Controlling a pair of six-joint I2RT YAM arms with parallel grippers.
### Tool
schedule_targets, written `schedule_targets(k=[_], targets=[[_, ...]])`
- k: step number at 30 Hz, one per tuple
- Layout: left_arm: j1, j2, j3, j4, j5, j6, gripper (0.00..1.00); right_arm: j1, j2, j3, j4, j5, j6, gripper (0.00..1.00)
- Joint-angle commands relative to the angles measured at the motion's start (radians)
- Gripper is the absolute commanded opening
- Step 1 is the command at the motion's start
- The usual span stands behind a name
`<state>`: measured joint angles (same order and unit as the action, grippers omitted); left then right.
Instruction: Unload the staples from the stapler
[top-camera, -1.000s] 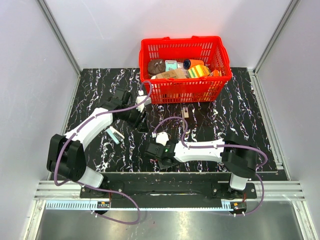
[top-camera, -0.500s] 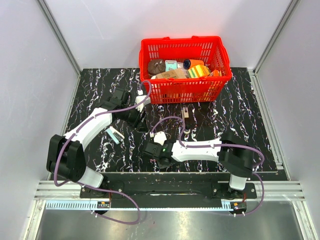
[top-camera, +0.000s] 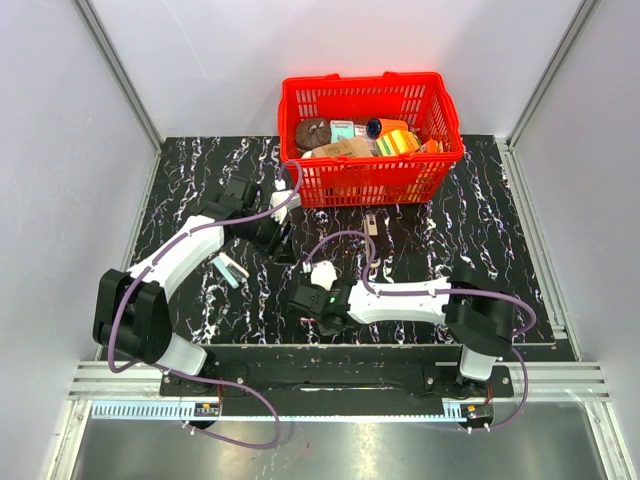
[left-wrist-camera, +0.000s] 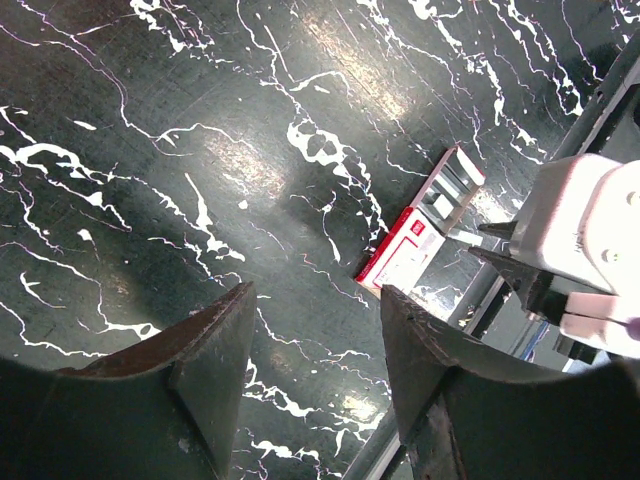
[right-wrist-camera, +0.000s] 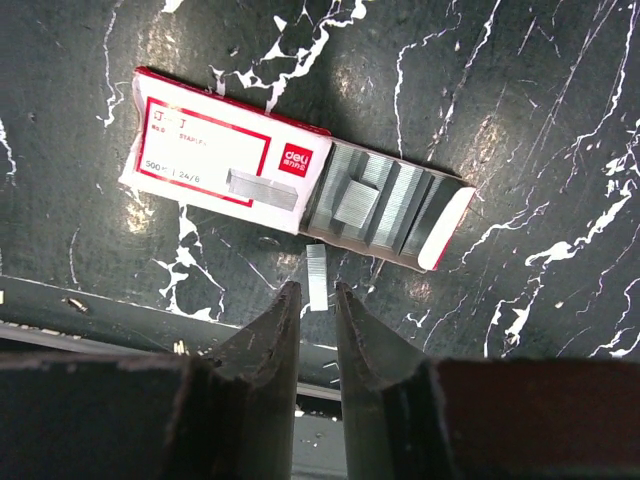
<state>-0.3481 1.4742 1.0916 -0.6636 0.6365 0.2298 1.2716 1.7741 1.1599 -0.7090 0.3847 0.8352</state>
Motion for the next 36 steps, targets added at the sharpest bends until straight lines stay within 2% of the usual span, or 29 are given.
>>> schedule_targets(k=[1, 20, 30, 36], targets=[[0.006, -0.031, 0.014, 0.004, 0.038, 0.014, 0.57, 0.002, -0.042, 0.0, -0.009, 0.045, 0.018, 0.26], [0.009, -0.037, 0.008, -0.001, 0.04, 0.02, 0.57, 0.002, 0.041, 0.037, -0.017, 0.002, -0.004, 0.26], [0.011, -0.031, 0.008, 0.001, 0.04, 0.02, 0.57, 0.002, -0.01, 0.009, -0.021, 0.036, 0.025, 0.09], [0.009, -0.023, -0.005, 0.021, 0.028, 0.016, 0.57, 0.003, -0.068, -0.012, -0.033, 0.063, 0.067, 0.06]])
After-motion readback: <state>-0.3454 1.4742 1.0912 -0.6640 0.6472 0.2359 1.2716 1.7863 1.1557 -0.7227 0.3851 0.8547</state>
